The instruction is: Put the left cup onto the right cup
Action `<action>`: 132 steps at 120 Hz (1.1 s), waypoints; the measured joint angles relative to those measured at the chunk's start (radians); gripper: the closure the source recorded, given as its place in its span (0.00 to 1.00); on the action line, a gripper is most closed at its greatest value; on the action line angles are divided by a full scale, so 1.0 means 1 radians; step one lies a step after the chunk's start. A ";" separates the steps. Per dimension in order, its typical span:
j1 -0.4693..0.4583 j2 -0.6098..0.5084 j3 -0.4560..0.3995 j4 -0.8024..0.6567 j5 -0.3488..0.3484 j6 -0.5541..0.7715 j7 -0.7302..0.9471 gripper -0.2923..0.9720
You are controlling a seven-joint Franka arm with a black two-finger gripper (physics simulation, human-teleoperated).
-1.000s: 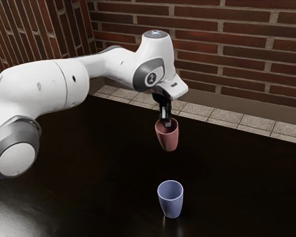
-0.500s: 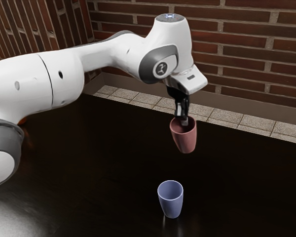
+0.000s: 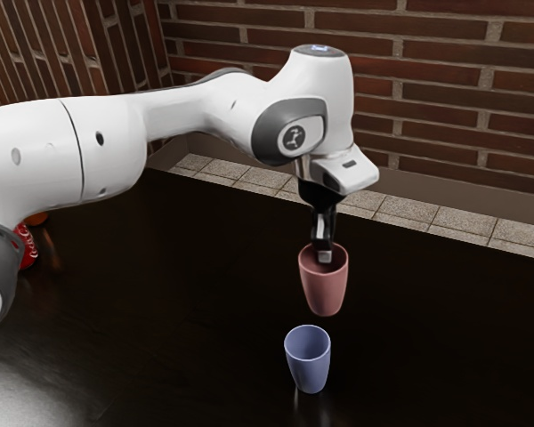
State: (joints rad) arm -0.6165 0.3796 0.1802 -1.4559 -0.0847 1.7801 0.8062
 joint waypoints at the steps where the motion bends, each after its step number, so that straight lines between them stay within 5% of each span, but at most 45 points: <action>1: 0.000 -0.002 0.000 -0.004 0.000 0.000 -0.001 0.85; 132: -0.001 0.000 -0.010 -0.152 0.001 0.007 -0.124 0.85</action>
State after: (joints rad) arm -0.6175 0.3798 0.1702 -1.6081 -0.0841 1.7874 0.6817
